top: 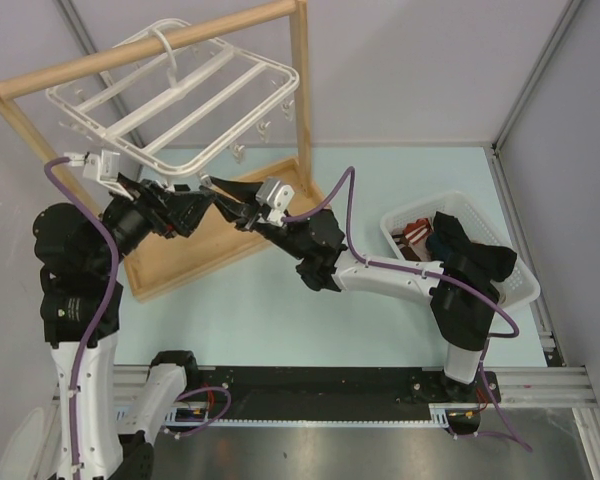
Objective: Clip the socks to the hanger
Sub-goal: Open the clamp at the hanger.
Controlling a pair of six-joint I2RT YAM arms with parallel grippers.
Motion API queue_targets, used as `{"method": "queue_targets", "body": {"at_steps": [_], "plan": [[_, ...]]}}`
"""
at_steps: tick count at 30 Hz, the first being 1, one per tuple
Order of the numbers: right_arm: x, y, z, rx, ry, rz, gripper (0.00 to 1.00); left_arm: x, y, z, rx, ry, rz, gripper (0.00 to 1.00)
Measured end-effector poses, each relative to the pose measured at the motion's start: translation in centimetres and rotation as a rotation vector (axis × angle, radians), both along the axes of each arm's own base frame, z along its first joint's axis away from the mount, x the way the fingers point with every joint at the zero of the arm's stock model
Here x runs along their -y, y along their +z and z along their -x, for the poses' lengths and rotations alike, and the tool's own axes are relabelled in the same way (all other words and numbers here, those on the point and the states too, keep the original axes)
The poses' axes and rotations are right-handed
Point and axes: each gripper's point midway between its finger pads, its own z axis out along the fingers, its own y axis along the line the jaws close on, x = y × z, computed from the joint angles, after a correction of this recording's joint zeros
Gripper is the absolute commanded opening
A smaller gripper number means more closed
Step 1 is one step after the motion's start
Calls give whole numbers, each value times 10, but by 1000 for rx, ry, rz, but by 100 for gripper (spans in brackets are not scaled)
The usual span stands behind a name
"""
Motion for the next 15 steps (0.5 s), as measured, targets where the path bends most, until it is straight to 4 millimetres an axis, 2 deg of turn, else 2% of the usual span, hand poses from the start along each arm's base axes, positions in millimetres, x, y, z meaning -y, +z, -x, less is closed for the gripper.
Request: {"method": "queue_targets", "body": {"at_steps": [6,11,13,15], "plan": [[-5,-10,-2,-21,-2,39,13,0,-20,21,42,6,-142,82],[-8,-17,-4,-35,-2,67,13,14,-55,41,48,-113,-234,82],[-9,-20,-4,-42,0,81,12,23,-60,47,47,-188,-234,82],[-11,-25,-4,-47,6,98,11,31,-54,52,75,-248,-225,82]]}}
